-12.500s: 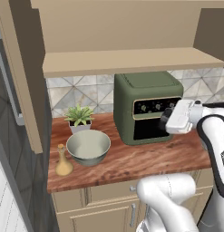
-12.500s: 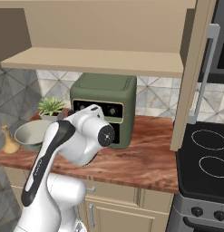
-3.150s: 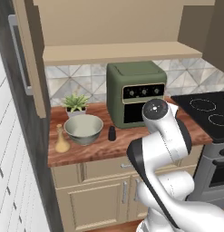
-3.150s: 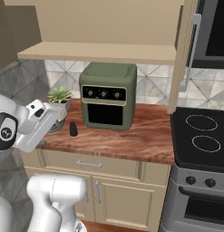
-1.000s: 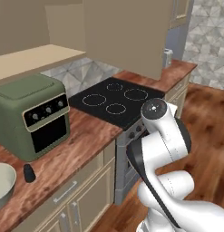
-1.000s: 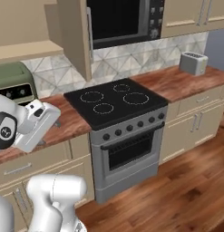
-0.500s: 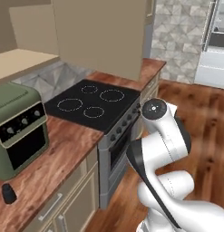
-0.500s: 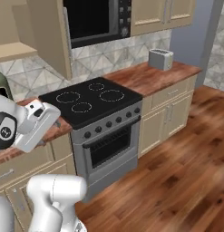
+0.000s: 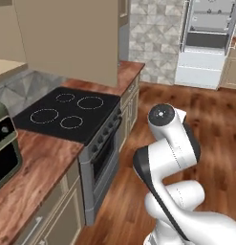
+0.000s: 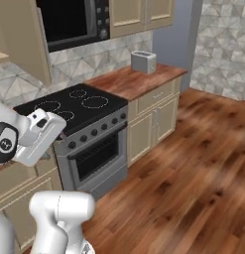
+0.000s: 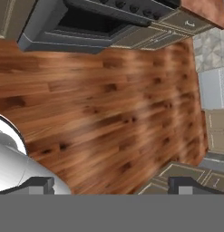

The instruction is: Retrieve the bottle and the shaker from the cabinet and place them next to the mixing bowl on the counter. Then add garlic from the fridge to the mixing bowl.

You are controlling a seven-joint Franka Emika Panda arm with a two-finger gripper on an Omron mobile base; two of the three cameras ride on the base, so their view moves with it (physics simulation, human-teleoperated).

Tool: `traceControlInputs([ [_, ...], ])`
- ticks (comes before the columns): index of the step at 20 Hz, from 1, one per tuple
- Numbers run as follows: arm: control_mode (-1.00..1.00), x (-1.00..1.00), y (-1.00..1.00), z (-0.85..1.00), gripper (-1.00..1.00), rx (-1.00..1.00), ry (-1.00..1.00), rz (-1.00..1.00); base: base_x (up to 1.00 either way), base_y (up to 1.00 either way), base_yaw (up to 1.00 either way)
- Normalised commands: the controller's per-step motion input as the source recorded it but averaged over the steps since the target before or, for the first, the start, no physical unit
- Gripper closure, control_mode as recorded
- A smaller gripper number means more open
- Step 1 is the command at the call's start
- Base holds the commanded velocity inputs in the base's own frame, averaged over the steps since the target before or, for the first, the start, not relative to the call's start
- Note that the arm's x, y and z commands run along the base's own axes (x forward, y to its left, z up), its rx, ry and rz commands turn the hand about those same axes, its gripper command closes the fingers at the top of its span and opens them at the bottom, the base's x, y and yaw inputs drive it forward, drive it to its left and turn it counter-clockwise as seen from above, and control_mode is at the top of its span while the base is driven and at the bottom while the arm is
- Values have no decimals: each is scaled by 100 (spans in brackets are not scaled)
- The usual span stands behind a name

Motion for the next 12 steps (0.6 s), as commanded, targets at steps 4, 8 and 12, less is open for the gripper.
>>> traceControlInputs([
  [4,100,0,0,0,-100,0,0,0,0,-74,-22],
  [8,100,0,0,0,-100,0,0,0,0,-86,-18],
  [12,100,0,0,0,-100,0,0,0,13,-81,-14],
])
